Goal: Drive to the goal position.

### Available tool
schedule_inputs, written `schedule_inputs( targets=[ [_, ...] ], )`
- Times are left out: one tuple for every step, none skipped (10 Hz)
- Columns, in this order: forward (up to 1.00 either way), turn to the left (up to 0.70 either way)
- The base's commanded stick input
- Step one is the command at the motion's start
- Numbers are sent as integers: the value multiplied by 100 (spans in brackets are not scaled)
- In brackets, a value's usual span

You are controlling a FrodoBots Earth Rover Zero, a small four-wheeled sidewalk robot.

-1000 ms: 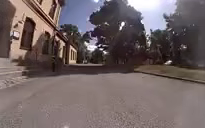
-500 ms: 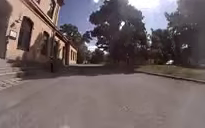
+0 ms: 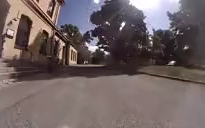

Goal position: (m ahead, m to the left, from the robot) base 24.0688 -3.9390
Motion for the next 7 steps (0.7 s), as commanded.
schedule_inputs(
  targets=[
    [85, 0],
    [85, 0],
    [85, 0],
    [85, 0],
    [85, 0],
    [85, 0],
    [85, 0]
  ],
)
